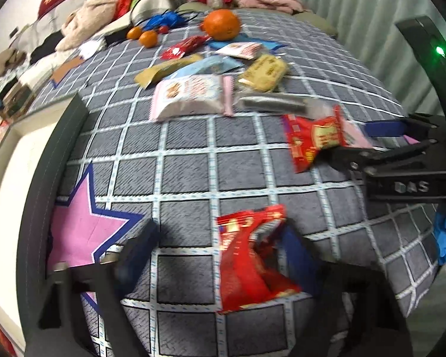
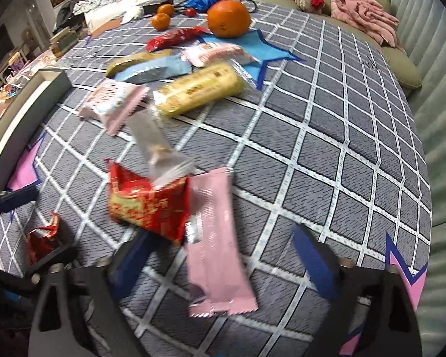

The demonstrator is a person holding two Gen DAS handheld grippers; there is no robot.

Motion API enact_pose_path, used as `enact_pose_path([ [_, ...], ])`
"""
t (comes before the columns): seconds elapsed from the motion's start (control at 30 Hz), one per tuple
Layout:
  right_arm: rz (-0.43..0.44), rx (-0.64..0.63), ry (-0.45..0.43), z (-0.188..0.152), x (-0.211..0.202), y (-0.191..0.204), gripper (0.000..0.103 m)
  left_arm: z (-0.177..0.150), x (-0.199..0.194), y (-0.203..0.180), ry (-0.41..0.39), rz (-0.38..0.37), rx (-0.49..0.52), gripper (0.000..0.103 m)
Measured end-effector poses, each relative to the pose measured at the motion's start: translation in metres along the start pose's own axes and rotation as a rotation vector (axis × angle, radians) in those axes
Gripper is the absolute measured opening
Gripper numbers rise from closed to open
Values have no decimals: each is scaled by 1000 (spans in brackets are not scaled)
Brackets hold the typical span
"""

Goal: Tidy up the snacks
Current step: 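Grasp the red candy packet with the left tool while the right tool grasps the pink bar, then carry both snacks over the white tray and open both tools to drop them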

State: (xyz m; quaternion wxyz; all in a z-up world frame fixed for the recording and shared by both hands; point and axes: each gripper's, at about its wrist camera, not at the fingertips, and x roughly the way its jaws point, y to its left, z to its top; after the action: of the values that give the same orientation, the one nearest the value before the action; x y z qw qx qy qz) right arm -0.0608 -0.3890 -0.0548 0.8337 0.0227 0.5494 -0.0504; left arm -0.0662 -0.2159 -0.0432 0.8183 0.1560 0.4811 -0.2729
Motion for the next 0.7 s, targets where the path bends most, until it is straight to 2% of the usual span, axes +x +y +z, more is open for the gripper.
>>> enact_pose_path([
  [0.03, -2, 7, -5, -2, -5, 1, 65, 0, -4, -3, -10, -12, 19, 35],
  [0.07, -3, 17, -9, -5, -9, 1, 41, -1, -5, -5, -7, -24, 27, 32],
  [0.1, -7, 32, -9, -7, -12, 0, 27, -1, -6, -5, -1, -39, 26, 31],
  [0.2, 28, 108, -25, -15, -20, -7, 26, -8, -16, 2, -14, -101, -9, 30],
  [0.33, 90, 156, -64, -32, -41, -6, 26, -14, -31, 6, -47, -84, 2, 30],
  [0.47, 110, 146, -90, -42, -59, 8, 26, -15, -47, 18, -72, -89, -18, 30],
  [0.63, 86, 115, -61, -43, -57, 23, 27, -20, -61, 34, -92, -80, -39, 29],
  [0.67, 78, 111, -34, -44, -49, 24, 28, -20, -62, 36, -93, -79, -41, 29],
  [0.7, 74, 110, -14, -45, -44, 25, 38, -21, -63, 38, -93, -79, -41, 29],
])
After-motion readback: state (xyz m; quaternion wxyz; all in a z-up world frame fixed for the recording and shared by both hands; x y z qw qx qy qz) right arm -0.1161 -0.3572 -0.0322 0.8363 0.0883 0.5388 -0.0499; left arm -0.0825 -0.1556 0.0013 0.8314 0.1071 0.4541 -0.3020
